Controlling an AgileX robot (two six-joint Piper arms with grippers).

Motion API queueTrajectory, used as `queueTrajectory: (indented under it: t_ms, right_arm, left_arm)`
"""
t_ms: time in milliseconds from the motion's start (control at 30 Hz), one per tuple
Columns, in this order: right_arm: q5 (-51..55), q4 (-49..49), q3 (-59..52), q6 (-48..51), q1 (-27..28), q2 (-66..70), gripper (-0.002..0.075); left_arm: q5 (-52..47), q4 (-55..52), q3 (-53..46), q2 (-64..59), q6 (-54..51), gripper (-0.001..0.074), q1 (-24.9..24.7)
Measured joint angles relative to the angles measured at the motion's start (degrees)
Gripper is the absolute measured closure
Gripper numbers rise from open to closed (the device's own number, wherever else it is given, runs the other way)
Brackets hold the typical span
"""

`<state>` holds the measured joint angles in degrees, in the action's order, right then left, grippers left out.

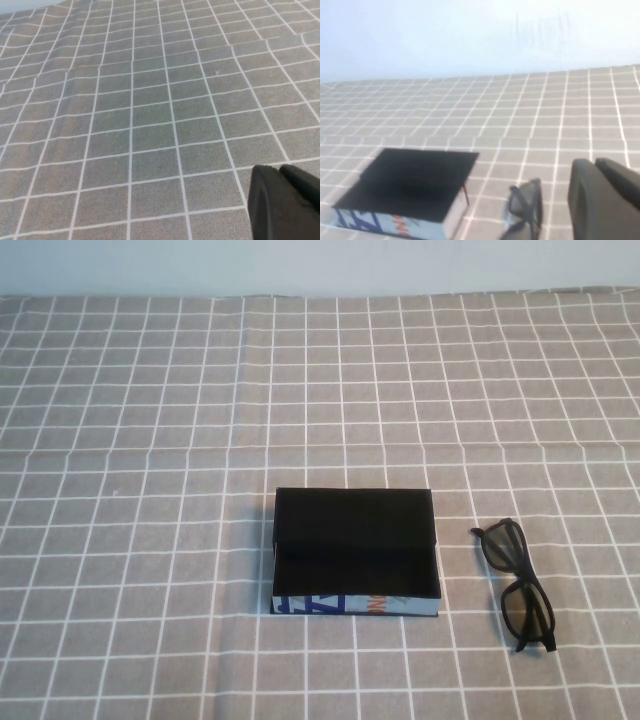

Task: Take glasses out of glasses case

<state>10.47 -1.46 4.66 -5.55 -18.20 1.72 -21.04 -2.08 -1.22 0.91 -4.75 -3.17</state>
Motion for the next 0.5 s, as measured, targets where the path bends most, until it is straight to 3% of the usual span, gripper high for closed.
queueTrajectory:
  t_ms: [333, 500]
  right_arm:
    - [3.97, -0.89, -4.07, 0.00, 18.09, -2.14, 0.0742]
    - [3.86, -1.31, -6.16, 0.00, 18.43, -2.14, 0.0742]
  left_arm:
    - [0.00, 0.00, 0.00, 0.00, 0.00, 0.0739, 0.00]
    - [0.00, 0.00, 0.00, 0.00, 0.00, 0.0739, 0.00]
